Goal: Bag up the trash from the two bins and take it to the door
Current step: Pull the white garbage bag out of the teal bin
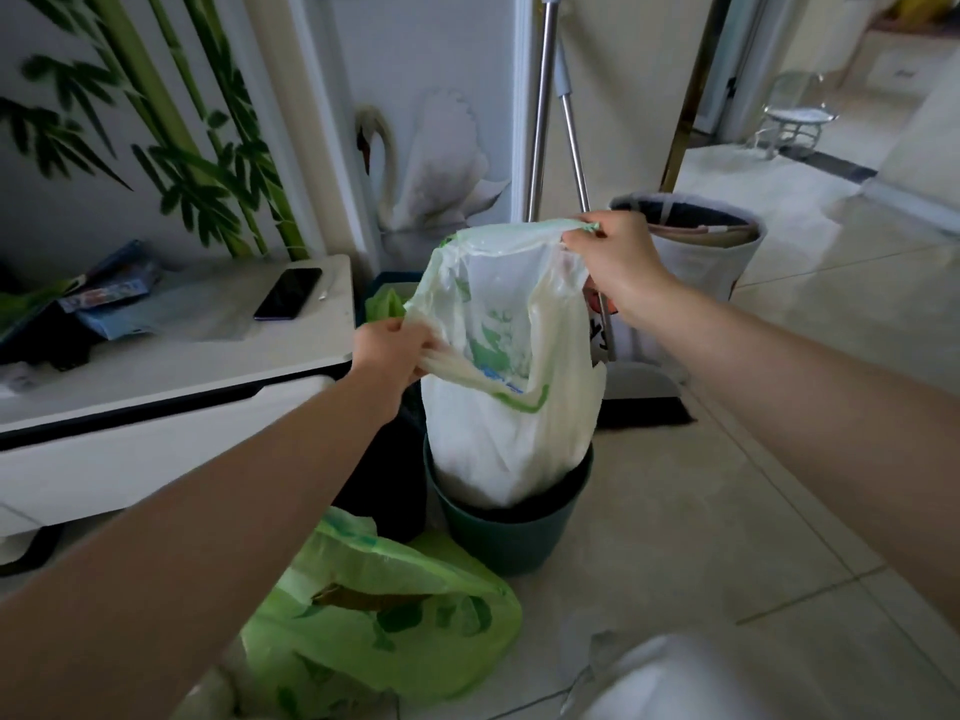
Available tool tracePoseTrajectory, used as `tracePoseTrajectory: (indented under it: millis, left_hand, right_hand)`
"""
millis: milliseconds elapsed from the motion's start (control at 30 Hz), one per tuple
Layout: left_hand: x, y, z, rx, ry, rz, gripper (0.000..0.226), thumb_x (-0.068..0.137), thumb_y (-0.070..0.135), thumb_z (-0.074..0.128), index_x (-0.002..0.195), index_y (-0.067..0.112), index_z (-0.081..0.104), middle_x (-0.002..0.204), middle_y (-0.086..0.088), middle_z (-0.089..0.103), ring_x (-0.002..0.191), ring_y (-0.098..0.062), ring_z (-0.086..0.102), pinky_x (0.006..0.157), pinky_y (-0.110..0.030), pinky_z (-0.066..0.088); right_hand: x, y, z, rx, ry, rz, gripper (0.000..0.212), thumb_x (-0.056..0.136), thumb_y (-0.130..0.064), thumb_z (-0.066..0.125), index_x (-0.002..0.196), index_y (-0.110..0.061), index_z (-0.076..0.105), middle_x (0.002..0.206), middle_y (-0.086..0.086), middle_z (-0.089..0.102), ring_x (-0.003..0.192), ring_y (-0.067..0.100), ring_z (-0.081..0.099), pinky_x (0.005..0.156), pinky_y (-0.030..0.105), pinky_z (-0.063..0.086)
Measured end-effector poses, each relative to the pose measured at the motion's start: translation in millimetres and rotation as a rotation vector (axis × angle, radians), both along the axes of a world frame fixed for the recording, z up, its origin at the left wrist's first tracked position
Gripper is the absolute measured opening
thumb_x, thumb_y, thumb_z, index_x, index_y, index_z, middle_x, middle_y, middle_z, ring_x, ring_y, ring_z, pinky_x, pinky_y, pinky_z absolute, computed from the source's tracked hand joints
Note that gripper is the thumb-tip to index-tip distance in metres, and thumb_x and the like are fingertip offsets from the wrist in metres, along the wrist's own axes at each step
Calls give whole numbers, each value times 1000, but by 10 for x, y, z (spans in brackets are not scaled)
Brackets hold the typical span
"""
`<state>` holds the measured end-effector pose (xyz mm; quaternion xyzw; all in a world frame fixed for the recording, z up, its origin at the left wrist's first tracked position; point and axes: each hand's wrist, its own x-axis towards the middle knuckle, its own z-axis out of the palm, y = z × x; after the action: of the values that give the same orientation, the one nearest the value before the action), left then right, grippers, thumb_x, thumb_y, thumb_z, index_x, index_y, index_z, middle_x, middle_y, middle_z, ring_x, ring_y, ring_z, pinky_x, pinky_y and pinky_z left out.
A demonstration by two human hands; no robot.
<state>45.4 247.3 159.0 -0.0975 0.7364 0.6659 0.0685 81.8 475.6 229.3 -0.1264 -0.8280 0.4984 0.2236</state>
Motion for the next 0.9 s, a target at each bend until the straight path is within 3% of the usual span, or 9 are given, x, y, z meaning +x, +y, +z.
tracePoseTrajectory:
  millis: [67,200,333,367,467,567,733,800,900]
  left_hand:
    - [33,-61,206,25,37,4,9,79,8,70,72,11,67,75,-7,69,74,-21,69,68,-33,59]
    - [149,-184,590,57,123,38,10,81,18,74,75,12,69,71,-3,72,63,-14,69,56,-26,57]
    - [291,-316,955,126,131,78,8,85,15,71,82,11,64,80,-7,70,64,-17,71,52,-26,58]
    - [319,-357,1019,129,127,83,7,86,14,69,84,10,63,82,-9,69,61,-19,72,52,-27,58]
    - [360,-521,1177,153,130,112,18,89,11,64,105,5,58,88,-14,68,55,-21,72,50,-29,59]
    - [406,-647,1279,138,117,153,36,90,9,63,123,15,49,85,-14,67,53,-20,72,45,-25,55]
    - [617,-615,1356,108,120,85,16,91,4,57,106,9,51,79,-16,68,49,-19,71,43,-24,53]
    - [752,-529,1366,105,127,39,9,91,3,53,98,8,56,76,-16,69,47,-18,70,42,-24,53]
    - [985,-356,1363,130,131,-16,6,90,4,56,88,9,59,68,-15,69,46,-19,69,43,-25,55]
  right_hand:
    - [78,31,182,6,39,-43,20,83,-12,56,87,4,68,69,9,62,64,18,57,60,24,43]
    - [288,111,532,-31,99,-132,19,82,-9,55,81,5,67,62,7,56,57,16,52,57,25,39]
    - [532,257,802,-14,109,-222,27,81,-8,53,55,-11,54,37,-9,48,36,-2,43,43,13,34]
    - [598,301,853,-14,108,-246,27,81,-10,52,54,-12,53,36,-10,48,40,-1,45,46,15,36]
    - [778,399,954,-26,125,-297,21,83,-13,49,82,-4,68,66,2,63,71,19,58,65,31,48]
    - [967,483,1021,-60,146,-335,18,86,-14,48,88,-12,66,83,10,63,64,23,60,52,28,49]
    - [1342,657,1058,-61,153,-415,18,84,-13,46,74,-16,61,77,6,63,49,15,56,49,25,51]
    - [1495,713,1048,-65,160,-446,19,84,-12,44,75,-17,61,81,6,65,57,18,61,51,25,53]
    - [1722,840,1005,-73,146,-496,25,81,-12,43,88,-7,66,91,15,68,77,29,67,66,39,60]
